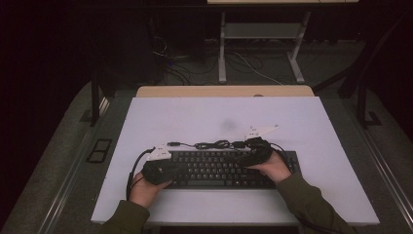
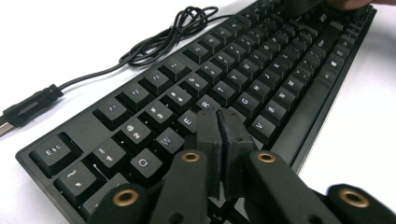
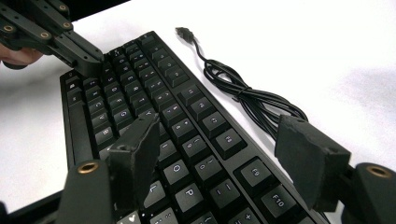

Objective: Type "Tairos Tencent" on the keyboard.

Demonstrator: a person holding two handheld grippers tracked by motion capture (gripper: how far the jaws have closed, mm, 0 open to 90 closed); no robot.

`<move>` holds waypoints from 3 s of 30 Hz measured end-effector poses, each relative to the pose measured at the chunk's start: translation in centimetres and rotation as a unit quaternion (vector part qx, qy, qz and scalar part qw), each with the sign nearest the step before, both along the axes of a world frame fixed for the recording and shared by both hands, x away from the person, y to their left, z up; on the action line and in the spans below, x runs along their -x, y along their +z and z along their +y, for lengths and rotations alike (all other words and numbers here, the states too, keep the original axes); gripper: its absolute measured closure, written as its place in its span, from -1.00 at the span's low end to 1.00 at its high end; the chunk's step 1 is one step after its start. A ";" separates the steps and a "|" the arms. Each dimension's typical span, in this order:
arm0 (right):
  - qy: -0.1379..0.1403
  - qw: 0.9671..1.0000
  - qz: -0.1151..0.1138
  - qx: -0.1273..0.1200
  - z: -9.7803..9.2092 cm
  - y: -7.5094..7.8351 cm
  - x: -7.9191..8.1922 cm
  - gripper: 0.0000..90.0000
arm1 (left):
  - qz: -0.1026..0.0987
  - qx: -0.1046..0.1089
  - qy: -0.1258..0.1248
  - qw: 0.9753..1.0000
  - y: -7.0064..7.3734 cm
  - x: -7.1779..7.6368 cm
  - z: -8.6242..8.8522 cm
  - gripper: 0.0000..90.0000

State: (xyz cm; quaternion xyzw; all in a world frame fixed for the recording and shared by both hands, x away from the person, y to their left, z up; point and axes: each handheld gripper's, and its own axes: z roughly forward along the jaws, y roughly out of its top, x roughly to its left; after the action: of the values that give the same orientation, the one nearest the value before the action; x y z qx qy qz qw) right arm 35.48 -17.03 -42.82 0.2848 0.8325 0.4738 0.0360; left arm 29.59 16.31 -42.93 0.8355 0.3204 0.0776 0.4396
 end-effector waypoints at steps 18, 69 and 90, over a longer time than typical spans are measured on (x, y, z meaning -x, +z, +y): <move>-0.001 1.000 -0.001 0.001 0.1 0.0 0.0 -0.32 | -0.001 -0.014 0.010 1.000 -0.4 -0.4 0.2 0.99; -0.005 1.000 -0.008 0.005 0.2 -0.2 0.0 -0.54 | 0.004 -0.001 -0.024 1.000 0.5 -0.1 -0.2 0.99; -0.004 1.000 -0.012 0.006 0.2 -0.4 -0.1 -0.64 | 0.016 0.013 -0.071 0.997 0.4 0.5 -2.1 0.99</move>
State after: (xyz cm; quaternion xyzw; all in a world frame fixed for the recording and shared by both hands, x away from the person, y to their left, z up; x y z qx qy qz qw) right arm 35.53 -16.80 -43.23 0.2819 0.8339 0.4718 0.0501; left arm 29.14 14.26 -42.52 0.8516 0.2678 0.0286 0.4497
